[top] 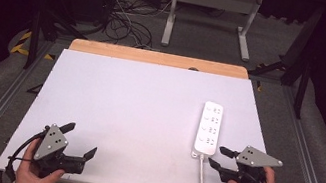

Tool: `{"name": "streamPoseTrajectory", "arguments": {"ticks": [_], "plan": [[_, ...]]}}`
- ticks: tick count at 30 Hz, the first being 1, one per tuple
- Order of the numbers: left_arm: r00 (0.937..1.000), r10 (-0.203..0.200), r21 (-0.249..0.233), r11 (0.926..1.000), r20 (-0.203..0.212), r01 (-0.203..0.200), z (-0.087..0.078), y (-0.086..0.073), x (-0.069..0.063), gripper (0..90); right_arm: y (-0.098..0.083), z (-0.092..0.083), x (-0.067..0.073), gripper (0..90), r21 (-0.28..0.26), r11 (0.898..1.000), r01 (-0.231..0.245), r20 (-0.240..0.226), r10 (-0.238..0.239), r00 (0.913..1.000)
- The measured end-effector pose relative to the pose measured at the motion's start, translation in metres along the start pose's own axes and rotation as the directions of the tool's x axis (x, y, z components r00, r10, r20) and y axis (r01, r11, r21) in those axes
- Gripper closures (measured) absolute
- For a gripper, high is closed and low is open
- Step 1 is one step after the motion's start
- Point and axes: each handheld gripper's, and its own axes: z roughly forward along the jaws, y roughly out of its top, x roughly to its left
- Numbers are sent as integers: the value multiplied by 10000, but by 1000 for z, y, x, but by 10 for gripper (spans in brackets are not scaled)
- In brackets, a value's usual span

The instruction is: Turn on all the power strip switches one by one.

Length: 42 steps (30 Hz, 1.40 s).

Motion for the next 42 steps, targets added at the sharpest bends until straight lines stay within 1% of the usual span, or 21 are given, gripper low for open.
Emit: {"name": "streamPoseTrajectory", "arguments": {"ticks": [4,7,8,9,14,16,17,18,19,21,22,23,25,27,31,33,35,37,38,39,42], "plan": [[10000,51,10,10000,-14,-51,0,0,0,64,12,4,-4,535,-7,9999,158,-185,-158,9997],[9994,322,117,9994,-121,-320,-1,-1,1,63,16,6,-7,568,-86,9998,190,-272,-193,9994],[9993,343,121,9993,-138,-342,-1,-1,2,50,18,8,-10,607,-174,9997,154,-407,-161,9990],[9993,336,83,9994,-150,-335,-2,-1,2,50,18,8,-10,607,-174,9997,154,-407,-161,9990],[9998,-76,-127,9999,180,79,-3,-3,7,34,27,18,-14,667,195,9993,305,-456,-296,9985],[9996,-185,-178,9997,232,189,-3,-4,8,33,34,23,-16,712,399,9982,443,-463,-424,9980],[9995,-227,-160,9996,199,230,-3,-4,8,33,34,23,-16,712,399,9982,443,-463,-424,9980],[9994,-316,-170,9993,163,318,-3,-4,8,32,36,25,-17,748,485,9977,467,-483,-444,9978],[9994,-319,-211,9993,109,321,-3,-5,8,33,40,28,-18,798,681,9962,542,-561,-504,9971],[9993,-357,-308,9989,84,360,-4,-5,8,32,43,31,-18,838,789,9950,608,-582,-563,9967],[9992,-374,-334,9987,109,378,-4,-6,8,32,43,31,-18,838,789,9950,608,-582,-563,9967],[9993,-355,-366,9987,129,359,-4,-6,8,33,45,34,-18,877,879,9944,592,-551,-545,9970],[9989,-347,-393,9986,305,359,-5,-7,9,58,47,37,-19,900,959,9938,562,-494,-516,9974],[9981,-320,-332,9989,521,338,-5,-8,11,72,48,40,-20,900,1133,9922,524,-428,-478,9979],[9991,-417,-587,9974,32,418,-5,-11,10,73,49,46,-22,900,1426,9885,511,-455,-451,9979],[9993,-386,-602,9974,11,386,-6,-11,10,73,51,53,-25,900,1795,9825,487,-626,-380,9973],[9996,-272,-582,9979,-22,270,-6,-11,11,72,51,57,-26,900,2037,9779,463,-569,-354,9978],[9996,-279,-593,9979,-3,278,-6,-11,9,72,52,59,-27,900,2127,9761,440,-550,-330,9979],[9996,-269,-598,9979,-25,267,-6,-11,9,69,52,63,-29,900,2297,9721,469,-560,-349,9978],[9999,-151,-541,9984,-47,148,-6,-11,9,69,52,65,-30,900,2388,9699,486,-569,-360,9977],[9999,-91,-517,9986,-47,88,-6,-11,9,69,51,70,-31,900,2579,9651,447,-500,-329,9982]]}}
